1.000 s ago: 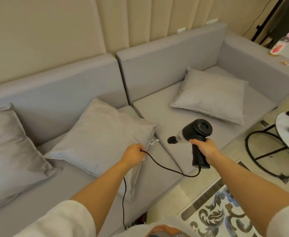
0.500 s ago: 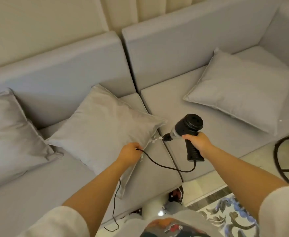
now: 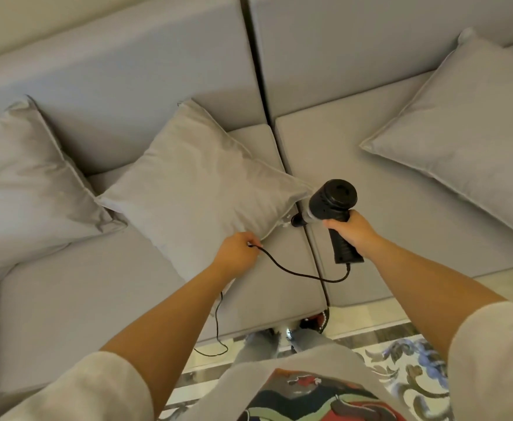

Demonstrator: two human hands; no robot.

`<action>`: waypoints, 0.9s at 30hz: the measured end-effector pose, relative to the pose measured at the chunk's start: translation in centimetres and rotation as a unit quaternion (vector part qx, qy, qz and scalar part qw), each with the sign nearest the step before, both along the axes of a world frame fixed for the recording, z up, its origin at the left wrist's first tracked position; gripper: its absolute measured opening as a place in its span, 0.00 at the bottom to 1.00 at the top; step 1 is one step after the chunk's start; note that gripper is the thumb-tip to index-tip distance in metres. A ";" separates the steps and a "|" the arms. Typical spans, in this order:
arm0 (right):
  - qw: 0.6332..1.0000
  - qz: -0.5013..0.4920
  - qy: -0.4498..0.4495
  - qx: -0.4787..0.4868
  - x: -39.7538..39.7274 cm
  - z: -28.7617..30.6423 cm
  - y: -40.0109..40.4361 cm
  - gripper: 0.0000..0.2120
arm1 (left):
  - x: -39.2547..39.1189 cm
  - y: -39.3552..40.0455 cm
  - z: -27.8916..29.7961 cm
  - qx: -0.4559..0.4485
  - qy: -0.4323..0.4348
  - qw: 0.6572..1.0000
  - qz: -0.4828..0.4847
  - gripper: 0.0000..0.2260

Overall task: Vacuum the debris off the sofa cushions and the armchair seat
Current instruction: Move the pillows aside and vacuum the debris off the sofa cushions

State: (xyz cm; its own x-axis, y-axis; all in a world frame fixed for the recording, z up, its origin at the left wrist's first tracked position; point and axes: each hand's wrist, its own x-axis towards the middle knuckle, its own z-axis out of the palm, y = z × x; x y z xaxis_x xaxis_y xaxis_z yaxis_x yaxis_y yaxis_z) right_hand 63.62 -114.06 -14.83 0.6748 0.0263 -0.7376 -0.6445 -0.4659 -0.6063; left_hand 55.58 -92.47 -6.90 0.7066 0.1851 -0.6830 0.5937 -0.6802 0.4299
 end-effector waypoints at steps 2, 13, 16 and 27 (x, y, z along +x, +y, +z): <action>1.000 0.007 0.010 0.000 -0.3 -0.6 0.1 0.15 | 0.1 0.1 -0.2 0.003 0.004 1.000 0.000 0.10; 0.999 -0.036 0.034 0.021 0.4 -0.8 -1.2 0.13 | 0.8 -0.4 -0.9 0.005 0.008 1.000 -0.010 0.10; 0.997 -0.063 0.015 0.038 0.5 -0.7 -0.8 0.14 | 0.5 0.0 -0.8 0.001 -0.003 1.000 0.009 0.11; 1.000 0.001 0.004 0.028 0.6 -1.2 0.5 0.11 | -1.1 0.5 -1.4 0.008 -0.004 0.999 0.035 0.11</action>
